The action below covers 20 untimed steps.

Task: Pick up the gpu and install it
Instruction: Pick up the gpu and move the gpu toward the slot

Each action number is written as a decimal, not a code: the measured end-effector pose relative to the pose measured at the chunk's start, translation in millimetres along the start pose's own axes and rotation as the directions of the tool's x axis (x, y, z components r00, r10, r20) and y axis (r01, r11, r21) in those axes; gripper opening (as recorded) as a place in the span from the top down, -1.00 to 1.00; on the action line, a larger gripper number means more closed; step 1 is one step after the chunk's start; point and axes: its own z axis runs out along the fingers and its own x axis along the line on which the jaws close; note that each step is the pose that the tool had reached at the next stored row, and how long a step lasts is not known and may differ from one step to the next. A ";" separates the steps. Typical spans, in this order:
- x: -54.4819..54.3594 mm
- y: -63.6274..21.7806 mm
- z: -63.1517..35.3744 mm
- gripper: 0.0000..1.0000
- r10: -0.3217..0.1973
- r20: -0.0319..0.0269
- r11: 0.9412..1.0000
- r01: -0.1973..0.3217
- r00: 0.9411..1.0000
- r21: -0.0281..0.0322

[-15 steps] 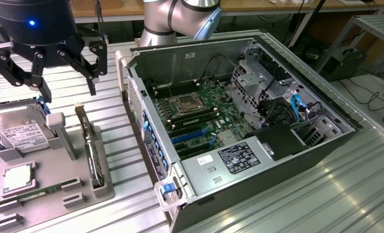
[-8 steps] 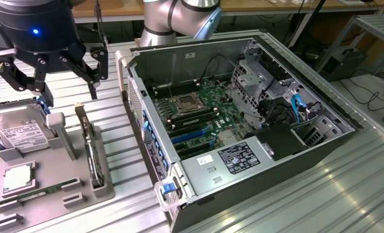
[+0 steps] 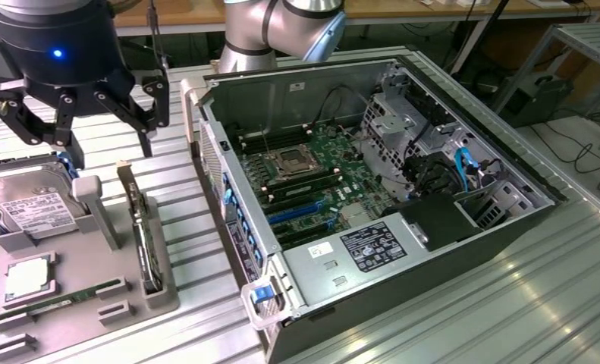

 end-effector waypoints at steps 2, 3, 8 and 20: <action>-0.1 -1.5 2.5 -0.45 0.000 0.000 1.000 0.000 1.000 0.000; 0.0 -2.3 4.0 -0.45 0.000 0.000 1.000 0.000 1.000 0.000; -0.2 -8.8 12.0 -0.45 -0.022 -0.011 1.000 0.022 1.000 0.000; -0.3 -17.5 27.6 -0.45 -0.040 -0.015 0.999 0.040 0.999 0.000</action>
